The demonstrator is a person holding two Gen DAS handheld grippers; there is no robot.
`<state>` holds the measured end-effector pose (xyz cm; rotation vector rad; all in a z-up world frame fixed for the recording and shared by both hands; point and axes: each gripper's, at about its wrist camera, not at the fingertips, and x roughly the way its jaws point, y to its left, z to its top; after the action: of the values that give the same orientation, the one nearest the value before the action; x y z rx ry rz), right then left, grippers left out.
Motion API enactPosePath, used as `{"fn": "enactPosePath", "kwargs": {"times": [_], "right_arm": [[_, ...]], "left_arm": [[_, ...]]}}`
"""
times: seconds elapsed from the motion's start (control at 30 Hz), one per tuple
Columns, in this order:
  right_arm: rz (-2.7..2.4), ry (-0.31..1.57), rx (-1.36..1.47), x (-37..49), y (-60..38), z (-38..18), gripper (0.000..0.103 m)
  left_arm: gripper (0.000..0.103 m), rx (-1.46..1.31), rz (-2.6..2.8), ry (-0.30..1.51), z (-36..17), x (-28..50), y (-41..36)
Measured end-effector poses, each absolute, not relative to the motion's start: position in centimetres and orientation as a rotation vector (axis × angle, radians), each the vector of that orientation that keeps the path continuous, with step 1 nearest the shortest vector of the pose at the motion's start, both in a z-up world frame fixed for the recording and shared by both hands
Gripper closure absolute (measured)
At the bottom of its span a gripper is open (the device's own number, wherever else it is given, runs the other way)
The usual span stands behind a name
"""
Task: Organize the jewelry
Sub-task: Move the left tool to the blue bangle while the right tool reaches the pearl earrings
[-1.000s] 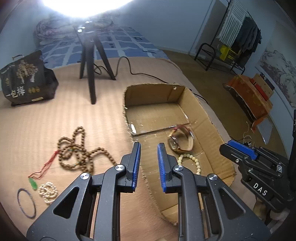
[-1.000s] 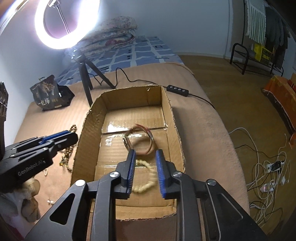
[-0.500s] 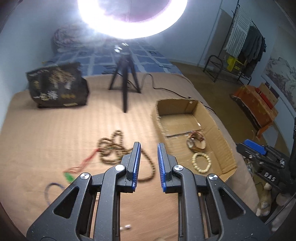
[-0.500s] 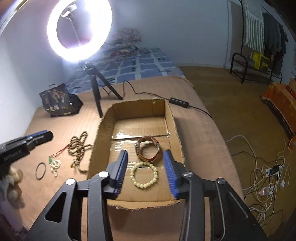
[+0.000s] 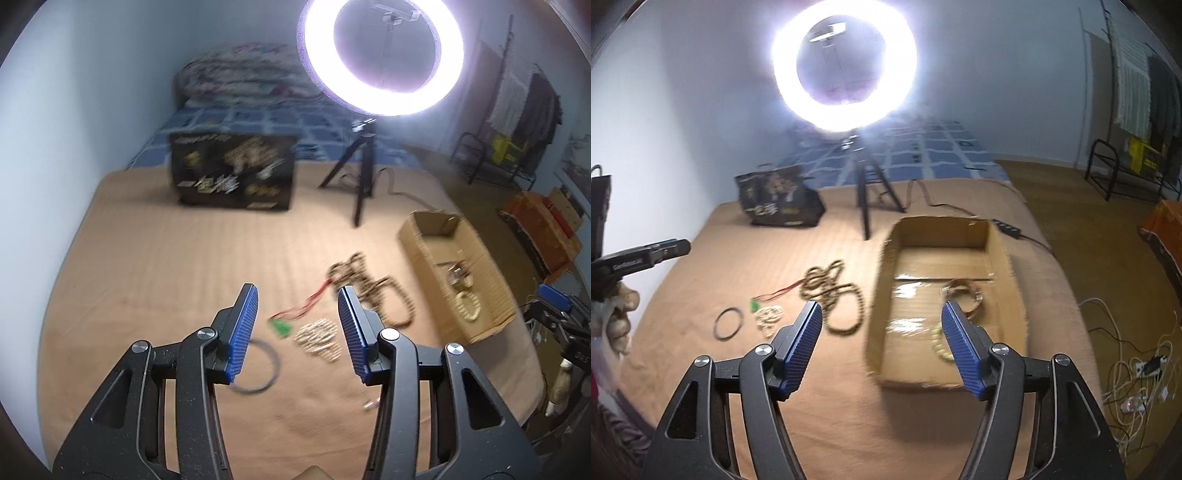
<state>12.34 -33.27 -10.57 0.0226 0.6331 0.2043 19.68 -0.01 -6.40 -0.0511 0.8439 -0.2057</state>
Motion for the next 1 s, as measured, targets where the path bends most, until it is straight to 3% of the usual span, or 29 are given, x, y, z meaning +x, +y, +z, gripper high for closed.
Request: {"fn": "enactPosePath", "kwargs": {"times": [0.27,0.83,1.0], "right_arm": [[0.292,0.702,-0.03,10.8,-27.8,-14.1,0.036],[0.403,0.906,-0.109,12.9,-23.5,-20.8,0.036],[0.439,0.943,-0.141,13.5,-22.4,-21.9,0.052]], "left_arm": [[0.057,-0.104,-0.158,0.925,-10.4,19.3,5.2],[0.057,-0.101,-0.184,1.131,-18.2,21.3,5.8],[0.057,-0.101,-0.169,1.163,-19.7,22.4,5.9]]}}
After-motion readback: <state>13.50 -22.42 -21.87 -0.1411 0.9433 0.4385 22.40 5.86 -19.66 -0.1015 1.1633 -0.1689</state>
